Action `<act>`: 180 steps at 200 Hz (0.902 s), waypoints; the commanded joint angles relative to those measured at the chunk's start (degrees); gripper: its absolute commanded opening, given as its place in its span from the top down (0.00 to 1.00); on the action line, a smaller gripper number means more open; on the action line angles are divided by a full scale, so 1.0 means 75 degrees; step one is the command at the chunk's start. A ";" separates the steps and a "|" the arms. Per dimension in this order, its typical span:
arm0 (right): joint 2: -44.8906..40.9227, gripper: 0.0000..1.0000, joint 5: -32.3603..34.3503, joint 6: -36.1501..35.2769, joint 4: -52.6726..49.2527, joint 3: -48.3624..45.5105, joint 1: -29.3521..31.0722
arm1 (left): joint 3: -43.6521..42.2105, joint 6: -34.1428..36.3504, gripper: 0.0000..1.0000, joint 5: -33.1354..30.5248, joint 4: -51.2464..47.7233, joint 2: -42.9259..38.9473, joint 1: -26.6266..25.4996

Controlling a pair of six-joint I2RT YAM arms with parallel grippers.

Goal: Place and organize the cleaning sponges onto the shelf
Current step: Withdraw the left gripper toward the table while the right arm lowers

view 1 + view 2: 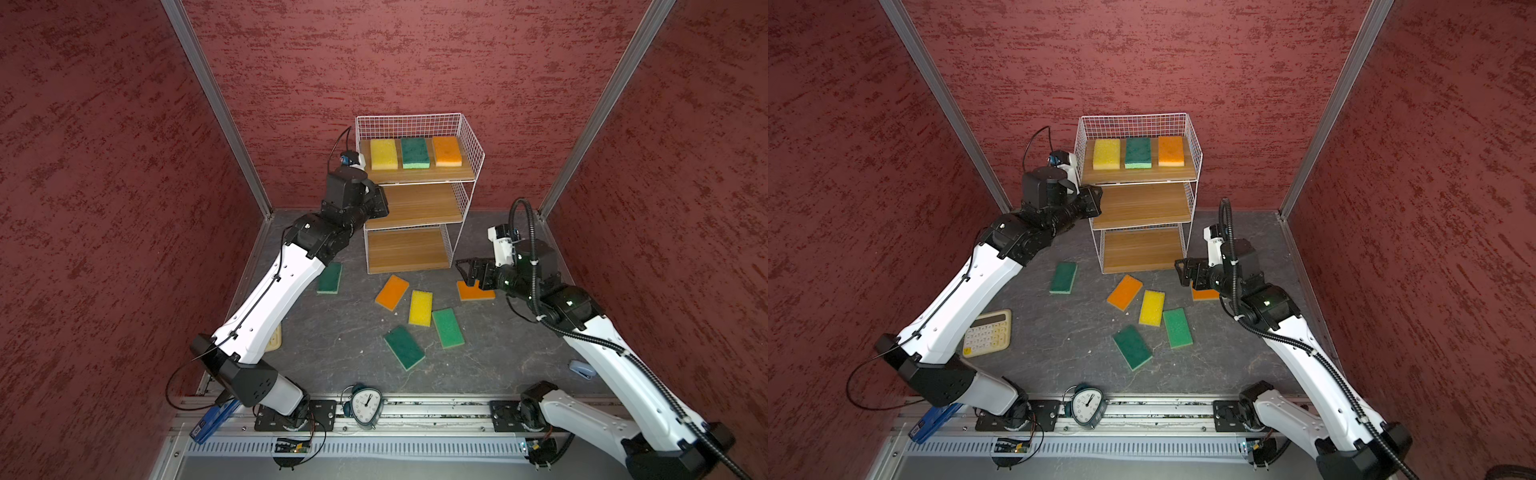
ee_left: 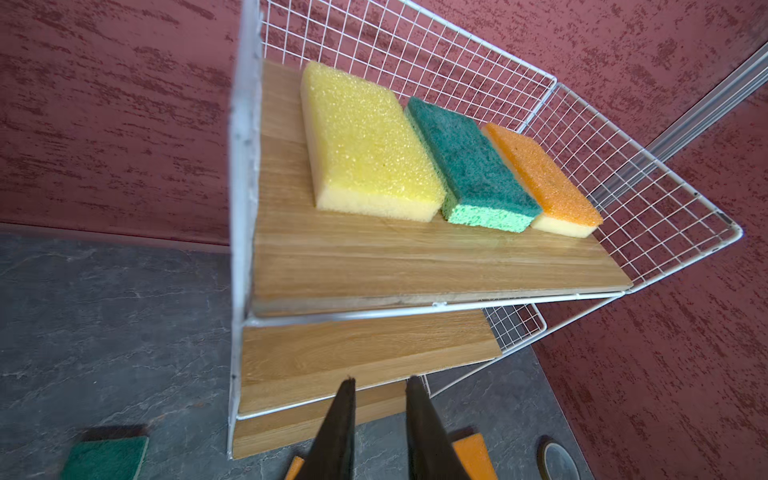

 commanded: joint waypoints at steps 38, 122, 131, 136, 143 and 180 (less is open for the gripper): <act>-0.0025 0.06 0.0283 0.0556 -0.0249 -0.0081 0.0049 | -0.1894 -0.0051 0.74 -0.0518 0.0083 -0.1342 -0.0066; -0.0310 0.07 0.0397 0.1619 -0.0637 -0.0886 0.0049 | -0.4689 -0.0590 0.71 -0.1380 -0.0438 -0.2657 -0.0489; -0.0356 0.07 0.0451 0.1696 -0.0704 -0.0972 0.0046 | -0.5011 -0.0716 0.71 -0.1430 -0.0397 -0.2794 -0.0542; -0.0385 0.07 0.0473 0.1729 -0.0739 -0.1002 0.0051 | -0.5159 -0.0793 0.71 -0.1456 -0.0394 -0.2854 -0.0580; -0.0408 0.07 0.0501 0.1767 -0.0796 -0.1048 0.0048 | -0.5330 -0.0907 0.70 -0.1457 -0.0402 -0.2911 -0.0594; -0.0596 0.06 0.0575 0.2075 -0.0915 -0.1327 0.0045 | -0.5780 -0.1166 0.69 -0.1485 -0.0432 -0.2919 -0.0786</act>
